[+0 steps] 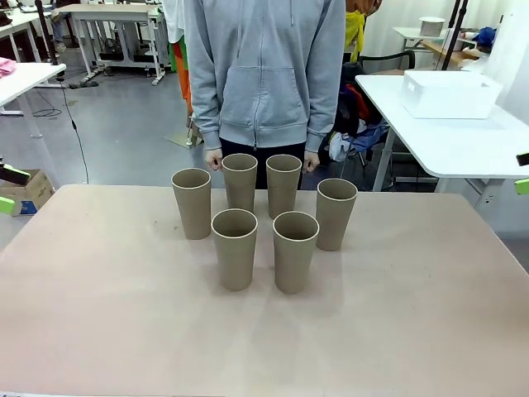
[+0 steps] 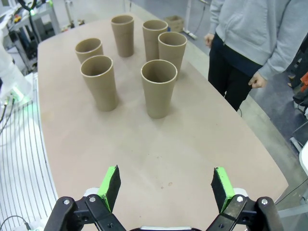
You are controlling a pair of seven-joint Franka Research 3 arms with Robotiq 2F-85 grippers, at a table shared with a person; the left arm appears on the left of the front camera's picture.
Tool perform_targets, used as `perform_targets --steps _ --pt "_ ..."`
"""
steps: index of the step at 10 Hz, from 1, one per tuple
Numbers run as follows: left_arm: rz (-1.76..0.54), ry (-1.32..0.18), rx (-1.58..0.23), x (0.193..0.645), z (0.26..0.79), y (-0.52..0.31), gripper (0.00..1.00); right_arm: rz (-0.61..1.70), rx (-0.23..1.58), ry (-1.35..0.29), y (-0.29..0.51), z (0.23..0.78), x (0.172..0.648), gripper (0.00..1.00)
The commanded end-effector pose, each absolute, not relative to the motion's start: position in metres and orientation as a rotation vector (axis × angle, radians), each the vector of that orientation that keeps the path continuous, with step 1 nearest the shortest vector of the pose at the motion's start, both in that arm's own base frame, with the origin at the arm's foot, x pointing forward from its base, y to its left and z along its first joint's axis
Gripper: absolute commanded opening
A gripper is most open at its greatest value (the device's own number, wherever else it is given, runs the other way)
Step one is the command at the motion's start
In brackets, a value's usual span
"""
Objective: Stack the cups and store them in the basket.
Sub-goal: Pick up two Reusable plastic cups , one in each hand.
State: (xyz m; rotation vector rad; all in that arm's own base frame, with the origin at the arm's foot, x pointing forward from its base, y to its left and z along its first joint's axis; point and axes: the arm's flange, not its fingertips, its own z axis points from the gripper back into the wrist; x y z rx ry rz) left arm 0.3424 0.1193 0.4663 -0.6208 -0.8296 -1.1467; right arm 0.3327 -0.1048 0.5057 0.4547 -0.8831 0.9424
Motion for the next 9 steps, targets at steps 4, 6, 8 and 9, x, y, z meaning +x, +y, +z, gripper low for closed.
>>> perform_targets --steps 4,6,8,9 --pt "-1.155 -0.855 -0.629 0.3427 0.4656 0.1196 1.0 0.959 0.464 -0.915 -0.1051 0.5063 0.3358 1.0" --pt "-1.155 -0.855 -0.629 0.3427 0.4656 0.1196 1.0 0.959 0.464 -0.915 -0.1051 0.5063 0.3358 1.0" --pt "-1.155 -0.855 -0.629 0.3427 0.4656 0.1196 1.0 0.959 0.464 -0.915 -0.1051 0.5063 0.3358 1.0" --pt "-1.155 -0.855 -0.629 0.3427 0.4656 0.1196 1.0 0.959 0.464 -0.915 -0.1051 0.5063 0.3358 1.0"
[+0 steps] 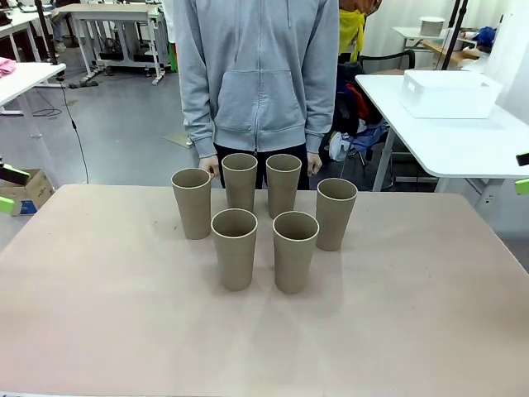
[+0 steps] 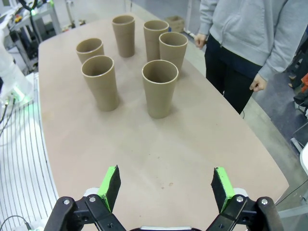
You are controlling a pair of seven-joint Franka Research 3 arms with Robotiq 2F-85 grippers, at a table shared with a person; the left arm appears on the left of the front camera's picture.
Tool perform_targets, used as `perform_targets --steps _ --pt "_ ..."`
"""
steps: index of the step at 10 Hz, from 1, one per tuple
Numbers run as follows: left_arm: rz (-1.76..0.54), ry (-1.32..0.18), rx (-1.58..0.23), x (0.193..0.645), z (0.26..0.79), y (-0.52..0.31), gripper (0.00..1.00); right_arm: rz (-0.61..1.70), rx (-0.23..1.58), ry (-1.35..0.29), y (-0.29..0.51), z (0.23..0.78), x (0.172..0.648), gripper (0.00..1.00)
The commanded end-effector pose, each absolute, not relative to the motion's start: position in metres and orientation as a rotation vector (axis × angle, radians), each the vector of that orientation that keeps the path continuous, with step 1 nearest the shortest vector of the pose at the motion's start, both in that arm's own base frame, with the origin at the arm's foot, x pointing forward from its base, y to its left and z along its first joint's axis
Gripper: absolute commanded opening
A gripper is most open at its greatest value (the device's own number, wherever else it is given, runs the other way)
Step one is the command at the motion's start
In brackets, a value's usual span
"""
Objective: Stack the cups and store them in the basket.
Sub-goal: Pick up two Reusable plastic cups , one in each hand.
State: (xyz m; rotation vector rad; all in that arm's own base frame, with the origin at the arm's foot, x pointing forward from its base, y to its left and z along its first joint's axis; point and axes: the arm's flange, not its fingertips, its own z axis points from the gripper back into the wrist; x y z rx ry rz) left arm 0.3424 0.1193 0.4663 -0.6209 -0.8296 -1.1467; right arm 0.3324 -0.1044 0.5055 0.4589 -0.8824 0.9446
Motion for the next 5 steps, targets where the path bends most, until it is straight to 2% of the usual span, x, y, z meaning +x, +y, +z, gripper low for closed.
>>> perform_targets --steps 1,5 --pt "-1.155 -0.855 -0.629 0.3427 0.4656 0.1196 1.0 0.959 0.464 -0.915 -0.1051 0.5063 0.3358 1.0" --pt "-1.147 -0.83 -0.621 0.3424 0.4663 0.1193 1.0 0.944 0.459 -0.882 -0.1045 0.5056 0.3324 1.0"
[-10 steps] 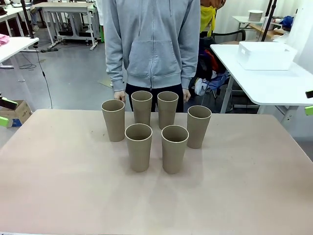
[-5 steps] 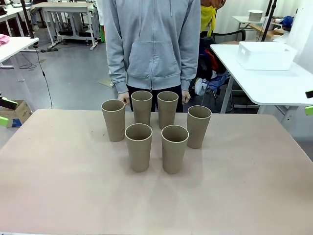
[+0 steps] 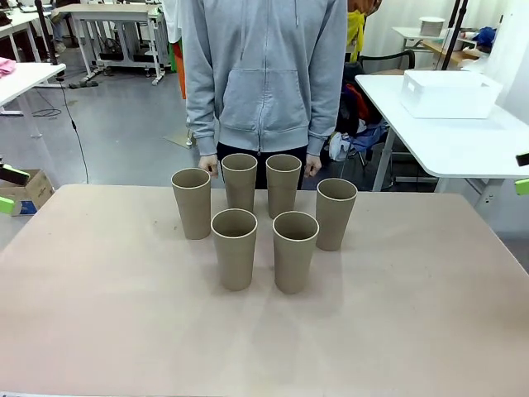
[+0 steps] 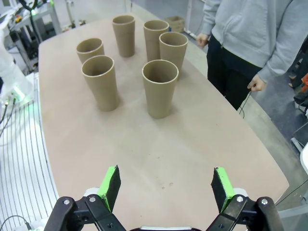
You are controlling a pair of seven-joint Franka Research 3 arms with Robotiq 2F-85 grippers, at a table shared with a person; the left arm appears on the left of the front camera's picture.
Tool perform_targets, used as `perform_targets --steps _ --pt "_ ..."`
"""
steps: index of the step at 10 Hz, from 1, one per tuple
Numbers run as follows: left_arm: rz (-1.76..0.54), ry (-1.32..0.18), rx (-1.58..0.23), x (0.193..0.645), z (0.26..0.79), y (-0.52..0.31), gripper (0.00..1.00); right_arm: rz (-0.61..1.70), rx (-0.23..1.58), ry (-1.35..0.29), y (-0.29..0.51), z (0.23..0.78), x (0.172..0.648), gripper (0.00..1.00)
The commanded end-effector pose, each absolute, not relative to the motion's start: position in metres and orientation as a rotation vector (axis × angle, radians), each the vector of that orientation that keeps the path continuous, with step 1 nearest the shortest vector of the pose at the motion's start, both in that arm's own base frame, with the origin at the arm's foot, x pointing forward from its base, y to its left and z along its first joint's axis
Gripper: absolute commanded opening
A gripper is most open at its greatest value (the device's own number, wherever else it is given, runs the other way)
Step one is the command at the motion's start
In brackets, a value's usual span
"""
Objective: Stack the cups and store them in the basket.
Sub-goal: Pick up two Reusable plastic cups , one in each hand.
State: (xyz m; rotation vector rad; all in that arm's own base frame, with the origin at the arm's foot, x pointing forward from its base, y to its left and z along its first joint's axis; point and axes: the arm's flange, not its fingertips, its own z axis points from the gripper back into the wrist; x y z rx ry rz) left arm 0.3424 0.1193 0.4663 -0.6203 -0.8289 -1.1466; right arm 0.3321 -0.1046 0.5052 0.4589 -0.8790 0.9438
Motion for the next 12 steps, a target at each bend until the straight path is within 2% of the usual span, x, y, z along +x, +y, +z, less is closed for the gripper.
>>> perform_targets --steps 1,3,4,5,9,11,12 --pt "-1.137 -0.831 -0.7 0.392 0.474 0.121 1.0 0.974 0.493 -0.837 -0.098 0.514 0.375 1.0" --pt "-1.168 -0.776 -0.829 0.468 0.457 0.117 1.0 1.039 0.654 -0.833 -0.089 0.509 0.439 1.0" --pt "-1.196 -0.767 -0.917 0.49 0.442 0.114 1.0 1.051 0.753 -0.825 -0.084 0.494 0.461 1.0" --pt "-1.207 -0.786 -0.97 0.507 0.423 0.112 1.0 1.078 0.779 -0.838 -0.077 0.474 0.48 1.0" --pt "-1.185 -0.969 -1.277 0.534 0.326 0.105 1.0 1.291 0.982 -0.812 -0.072 0.385 0.531 1.0" --pt "-1.156 -1.036 -1.327 0.544 0.294 0.093 1.0 1.276 0.961 -0.851 -0.059 0.352 0.54 1.0" --pt "-1.132 -1.028 -1.366 0.545 0.288 0.089 1.0 1.174 0.956 -0.945 -0.055 0.351 0.535 1.0"
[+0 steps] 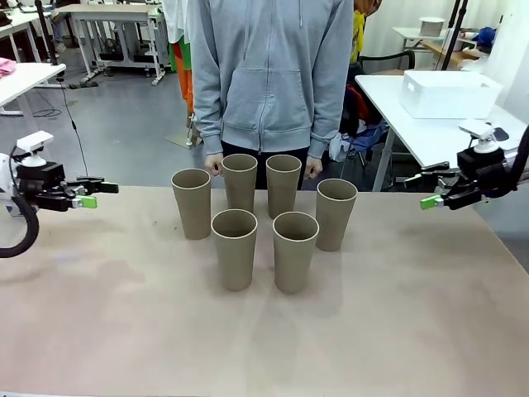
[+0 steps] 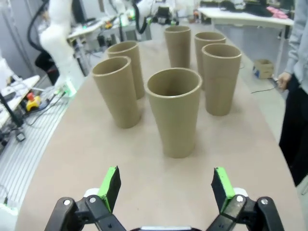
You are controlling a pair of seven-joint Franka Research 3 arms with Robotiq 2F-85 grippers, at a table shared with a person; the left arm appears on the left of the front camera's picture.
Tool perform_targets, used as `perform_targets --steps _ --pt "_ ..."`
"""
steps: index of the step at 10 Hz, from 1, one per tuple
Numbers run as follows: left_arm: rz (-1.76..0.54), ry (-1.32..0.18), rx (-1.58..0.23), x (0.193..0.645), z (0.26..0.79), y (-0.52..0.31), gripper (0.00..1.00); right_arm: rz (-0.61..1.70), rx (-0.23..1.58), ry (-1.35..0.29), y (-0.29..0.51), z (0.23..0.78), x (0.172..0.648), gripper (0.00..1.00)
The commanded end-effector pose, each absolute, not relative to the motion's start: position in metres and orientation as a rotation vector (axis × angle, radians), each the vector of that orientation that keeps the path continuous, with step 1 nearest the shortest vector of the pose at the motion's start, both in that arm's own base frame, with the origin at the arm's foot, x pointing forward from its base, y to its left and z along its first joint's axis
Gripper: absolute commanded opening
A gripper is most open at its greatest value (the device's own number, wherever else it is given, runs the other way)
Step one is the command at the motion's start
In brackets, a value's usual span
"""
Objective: Stack the cups and store them in the basket.
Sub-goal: Pick up two Reusable plastic cups , one in each hand.
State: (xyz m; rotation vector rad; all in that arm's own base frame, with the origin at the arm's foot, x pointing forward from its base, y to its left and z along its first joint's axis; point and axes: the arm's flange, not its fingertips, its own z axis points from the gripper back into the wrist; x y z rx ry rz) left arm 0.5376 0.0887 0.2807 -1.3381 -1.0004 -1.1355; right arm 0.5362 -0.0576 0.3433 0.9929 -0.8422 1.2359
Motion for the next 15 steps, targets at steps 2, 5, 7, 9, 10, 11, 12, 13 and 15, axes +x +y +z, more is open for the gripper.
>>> perform_targets --steps 2,5,7,9,10,11,12,13,15 --pt "-1.152 -0.988 -1.305 0.532 0.292 0.095 1.0 1.267 0.993 -0.813 -0.061 0.35 0.53 1.0" --pt "-1.143 -0.999 -1.324 0.538 0.285 0.093 1.0 1.247 0.991 -0.828 -0.06 0.344 0.534 1.0" --pt "-1.21 -1.163 -1.234 0.541 0.266 0.07 1.0 1.251 1.033 -0.916 -0.038 0.322 0.537 1.0" --pt "-1.233 -1.219 -1.22 0.544 0.249 0.052 1.0 1.281 1.059 -0.929 -0.018 0.301 0.539 1.0" --pt "-1.24 -1.238 -1.211 0.547 0.243 0.044 1.0 1.294 1.057 -0.962 -0.011 0.292 0.539 1.0" --pt "-1.249 -1.254 -1.195 0.548 0.239 0.036 1.0 1.303 1.067 -0.995 -0.005 0.286 0.539 1.0" --pt "-1.252 -1.264 -1.187 0.549 0.233 0.03 1.0 1.3 1.086 -1.016 0.002 0.277 0.539 1.0" --pt "-1.241 -1.283 -1.191 0.551 0.23 0.026 1.0 1.284 1.126 -1.036 0.009 0.268 0.541 1.0" --pt "-1.222 -1.305 -1.196 0.554 0.224 0.022 1.0 1.245 1.155 -1.08 0.024 0.252 0.54 1.0"
